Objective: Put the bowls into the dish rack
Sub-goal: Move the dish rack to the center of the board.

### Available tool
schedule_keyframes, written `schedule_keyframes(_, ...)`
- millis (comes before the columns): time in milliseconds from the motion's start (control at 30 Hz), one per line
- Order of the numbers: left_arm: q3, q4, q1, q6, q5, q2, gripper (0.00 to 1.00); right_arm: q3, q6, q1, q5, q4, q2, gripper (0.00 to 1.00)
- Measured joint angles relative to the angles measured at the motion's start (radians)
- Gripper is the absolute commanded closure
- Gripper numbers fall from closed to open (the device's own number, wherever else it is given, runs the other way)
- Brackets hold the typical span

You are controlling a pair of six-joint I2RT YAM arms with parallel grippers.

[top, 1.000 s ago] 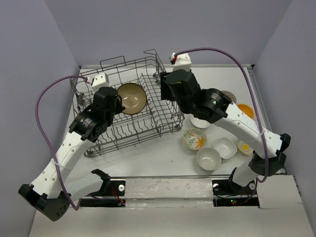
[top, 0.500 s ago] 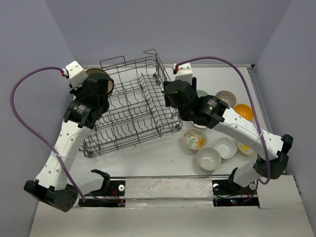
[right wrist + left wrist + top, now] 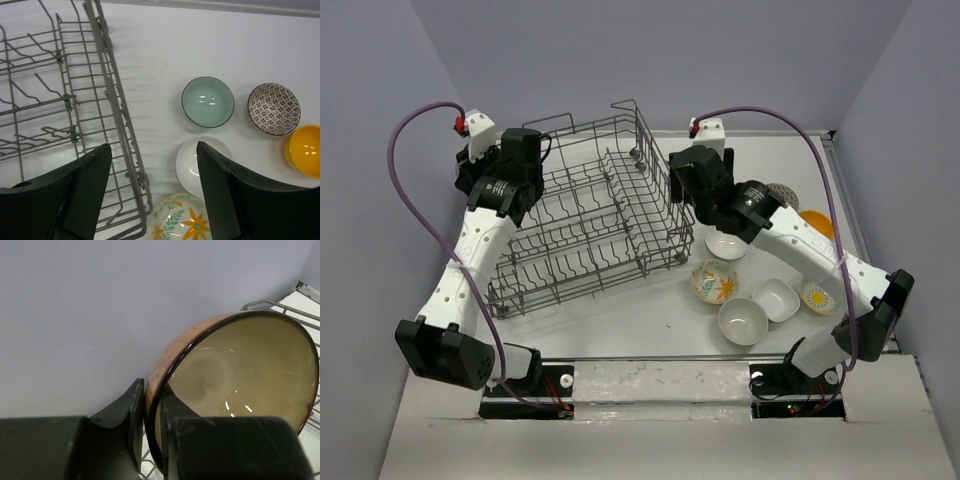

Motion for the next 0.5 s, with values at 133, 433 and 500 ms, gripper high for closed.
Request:
schedule_keyframes(133, 0.003, 0.045, 0.004, 0.049, -0.039, 0.024, 1.00, -0.020, -0.025, -0.116, -0.094, 0.034, 0.004, 0.25)
schedule_keyframes(433, 0.003, 0.069, 0.008, 0.075, -0.042, 0.049, 1.00, 0.019, -0.111, -0.164, -0.290, 0.113, 0.124, 0.23)
schedule_keyframes(500, 0.003, 0.073, 0.008, 0.077, -0.041, 0.049, 1.00, 0.029, -0.118, -0.170, -0.326, 0.117, 0.151, 0.23)
